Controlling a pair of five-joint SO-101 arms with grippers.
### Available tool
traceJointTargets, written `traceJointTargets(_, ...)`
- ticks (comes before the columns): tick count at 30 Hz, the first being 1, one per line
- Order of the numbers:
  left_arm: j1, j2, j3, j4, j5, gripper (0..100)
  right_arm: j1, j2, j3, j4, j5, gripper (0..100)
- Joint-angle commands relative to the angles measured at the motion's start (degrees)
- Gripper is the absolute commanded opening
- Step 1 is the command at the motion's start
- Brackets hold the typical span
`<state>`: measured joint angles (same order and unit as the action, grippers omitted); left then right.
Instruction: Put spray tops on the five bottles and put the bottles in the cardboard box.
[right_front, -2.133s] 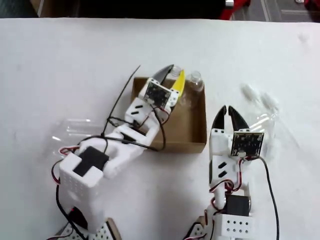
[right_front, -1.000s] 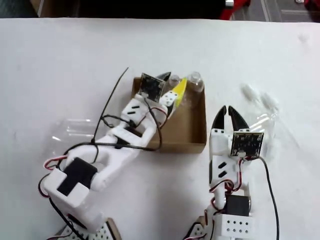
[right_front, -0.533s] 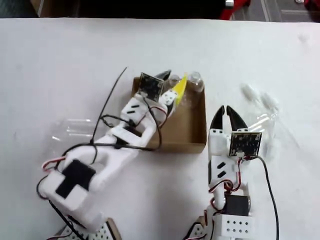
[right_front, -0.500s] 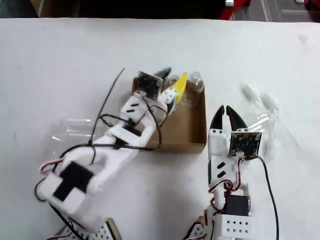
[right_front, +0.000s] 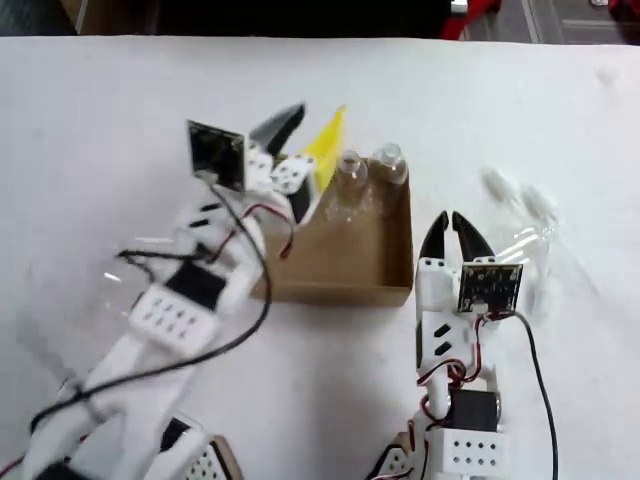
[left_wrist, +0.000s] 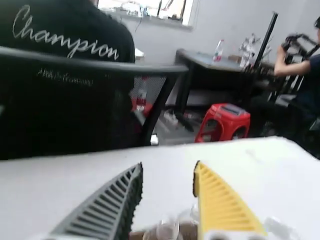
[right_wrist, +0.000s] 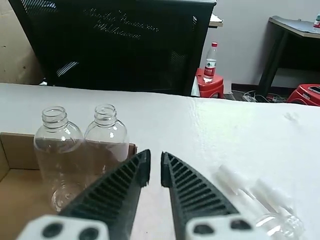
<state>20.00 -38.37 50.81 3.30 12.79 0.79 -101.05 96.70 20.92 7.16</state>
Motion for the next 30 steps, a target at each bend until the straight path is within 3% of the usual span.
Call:
traceJointTargets(1, 1.01, -9.45, -4.84, 32.62, 0.97, 16, -0.31, 0.31, 0.18, 0.22, 0.53, 2.9)
traceJointTargets(5, 2.51, -6.99, -5.1, 34.73, 1.14, 2, -0.31, 0.31, 0.18, 0.22, 0.53, 2.9)
traceJointTargets(12, 4.35, 7.78, -6.95, 33.32, 8.26, 2, -0.31, 0.31, 0.18, 0.31, 0.53, 2.9)
traceJointTargets(18, 8.4, 23.78, -16.62, 31.56, 12.4, 2, -0.31, 0.31, 0.18, 0.31, 0.53, 2.9)
traceJointTargets(30, 7.69, 49.54, -34.99, 31.65, 12.84, 2, -0.22, 0.31, 0.18, 0.31, 0.53, 2.9)
